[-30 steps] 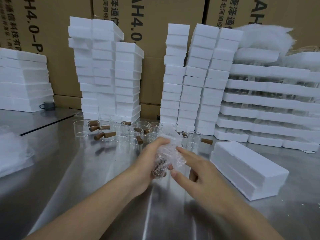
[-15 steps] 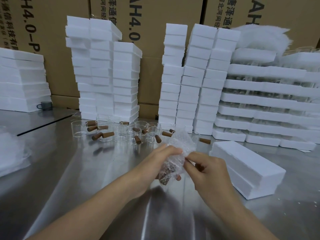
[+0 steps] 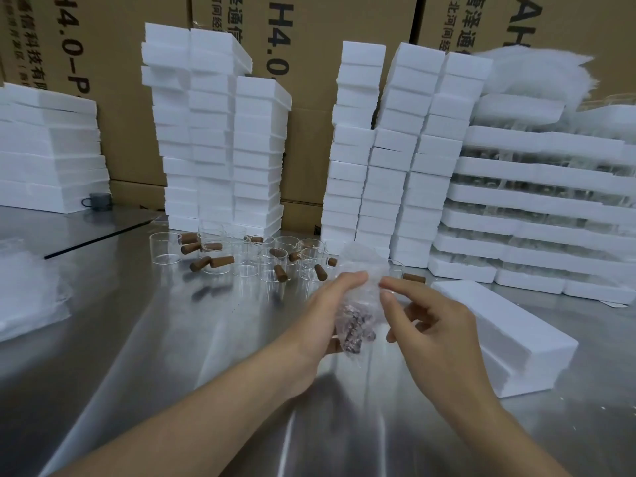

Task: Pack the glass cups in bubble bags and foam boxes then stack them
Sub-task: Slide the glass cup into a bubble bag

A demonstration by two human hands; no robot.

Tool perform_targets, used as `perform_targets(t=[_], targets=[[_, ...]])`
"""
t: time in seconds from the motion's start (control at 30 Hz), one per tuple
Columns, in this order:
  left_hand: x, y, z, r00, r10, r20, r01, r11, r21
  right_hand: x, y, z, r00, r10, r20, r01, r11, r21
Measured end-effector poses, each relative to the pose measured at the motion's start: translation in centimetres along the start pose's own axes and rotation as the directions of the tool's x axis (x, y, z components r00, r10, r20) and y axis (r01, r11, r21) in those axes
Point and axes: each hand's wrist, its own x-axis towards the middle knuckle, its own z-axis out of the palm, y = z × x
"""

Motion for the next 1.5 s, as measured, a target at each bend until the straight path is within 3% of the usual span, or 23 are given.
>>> perform_targets(t=[0.1, 0.2, 0.3, 0.47, 0.57, 0.63, 0.73, 0.9, 1.0, 1.13, 1.33, 1.5], targets=[[0.3, -0.1, -0.7, 0.995, 0.001, -0.101, -0.009, 0.997, -0.08, -0.1, -0.1, -0.3, 0.998, 0.056, 0.024, -0.057, 0.997, 0.052], [0.1, -0.1, -0.5, 0.993, 0.01, -0.115, -0.032, 0.98, -0.195, -0.4, -0.7, 0.0, 0.968, 0.112, 0.225, -0.129, 0.99, 0.063], [-0.1, -0.1, -0.1, 1.0, 0.009, 0.003, -0.009, 0.995, -0.097, -1.1, -1.5, 0.5, 0.928, 0.113, 0.355, -0.139, 0.989, 0.049], [-0.2, 0.0, -0.5, 0.996, 0.019, 0.091, -0.022, 0.999, 0.038, -0.7, -1.5, -0.2, 0.912, 0.144, 0.383, -0.188, 0.979, 0.08], [-0.4, 0.8, -0.6, 0.997, 0.06, -0.05, -0.054, 0.992, 0.112, -0.7, -1.3, -0.1, 0.905, 0.135, 0.403, -0.178, 0.981, 0.073], [-0.4, 1.0, -0.8, 0.967, 0.179, -0.181, -0.148, 0.974, 0.174, -0.7, -0.7, 0.2, 0.929, 0.165, 0.331, -0.186, 0.982, 0.03], [-0.3, 1.1, -1.4, 0.907, 0.356, -0.223, -0.263, 0.895, 0.361, -0.4, -0.2, 0.0, 0.959, 0.193, 0.207, -0.196, 0.981, -0.004], [-0.3, 1.0, -2.8, 0.797, 0.561, -0.225, -0.258, 0.652, 0.713, -0.2, 0.0, -0.2, 0.977, 0.182, 0.114, -0.182, 0.983, -0.014], [-0.4, 0.8, -3.0, 0.729, 0.672, -0.132, -0.243, 0.434, 0.868, -0.3, 0.1, -0.1, 0.975, 0.182, 0.129, -0.183, 0.983, -0.008], [-0.6, 0.6, -2.9, 0.711, 0.703, -0.002, -0.204, 0.209, 0.957, -0.4, 0.2, 0.1, 0.984, 0.13, 0.121, -0.13, 0.991, -0.007], [-0.4, 0.2, -2.9, 0.722, 0.69, 0.037, -0.21, 0.167, 0.963, -0.4, 0.6, 0.6, 0.999, 0.027, 0.038, -0.025, 0.999, -0.046], [-0.4, 0.4, -2.9, 0.736, 0.677, 0.031, -0.233, 0.209, 0.95, -0.2, 0.8, 0.5, 0.994, 0.112, -0.001, -0.111, 0.991, 0.077]])
